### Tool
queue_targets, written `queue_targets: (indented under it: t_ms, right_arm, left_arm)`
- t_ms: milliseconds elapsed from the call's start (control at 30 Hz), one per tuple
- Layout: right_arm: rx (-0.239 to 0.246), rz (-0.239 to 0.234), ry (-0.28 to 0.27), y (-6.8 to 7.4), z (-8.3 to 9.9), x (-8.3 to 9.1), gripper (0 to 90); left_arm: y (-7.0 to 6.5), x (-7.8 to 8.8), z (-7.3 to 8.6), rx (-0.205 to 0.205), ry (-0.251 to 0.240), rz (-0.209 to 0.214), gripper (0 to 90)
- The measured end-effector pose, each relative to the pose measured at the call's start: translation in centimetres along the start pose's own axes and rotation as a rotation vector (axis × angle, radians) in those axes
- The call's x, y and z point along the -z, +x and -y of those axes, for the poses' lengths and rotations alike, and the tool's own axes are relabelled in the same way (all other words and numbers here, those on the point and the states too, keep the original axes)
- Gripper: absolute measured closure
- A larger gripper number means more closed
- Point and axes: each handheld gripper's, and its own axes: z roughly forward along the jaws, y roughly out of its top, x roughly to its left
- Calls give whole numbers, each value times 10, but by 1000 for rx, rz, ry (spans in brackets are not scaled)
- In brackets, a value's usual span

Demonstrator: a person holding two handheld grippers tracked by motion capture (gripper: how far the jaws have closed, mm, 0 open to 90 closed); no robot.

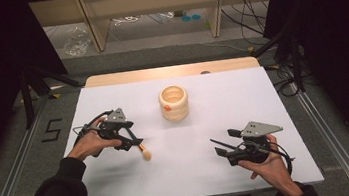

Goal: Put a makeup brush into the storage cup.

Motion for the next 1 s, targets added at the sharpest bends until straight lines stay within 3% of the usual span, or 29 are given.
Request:
queue_targets:
  t_ms: [33, 100, 233, 300, 433, 700, 867, 1000]
  right_arm:
    - [2, -6, 2, 0, 0, 0, 211]
    - [-8, -12, 10, 1, 0, 0, 211]
    - [4, -12, 10, 0, 0, -1, 212]
    - [3, -15, 10, 0, 0, -1, 213]
    - [2, -18, 17, 0, 0, -1, 214]
    - [3, -20, 16, 1, 1, -2, 216]
    - [3, -21, 18, 1, 1, -2, 217]
    - [1, -27, 22, 1, 1, -3, 219]
  left_arm:
    - [3, -2, 2, -27, 49, 1, 218]
    - [6, -4, 3, -45, 82, 1, 222]
    - [6, -8, 3, -37, 75, 30, 237]
    - [5, -7, -2, -86, 130, 23, 240]
    - [5, -6, -10, -115, 141, 35, 240]
    - [9, -25, -6, -119, 179, 33, 253]
    - [12, -29, -2, -104, 188, 43, 274]
    - [11, -30, -1, -122, 190, 64, 291]
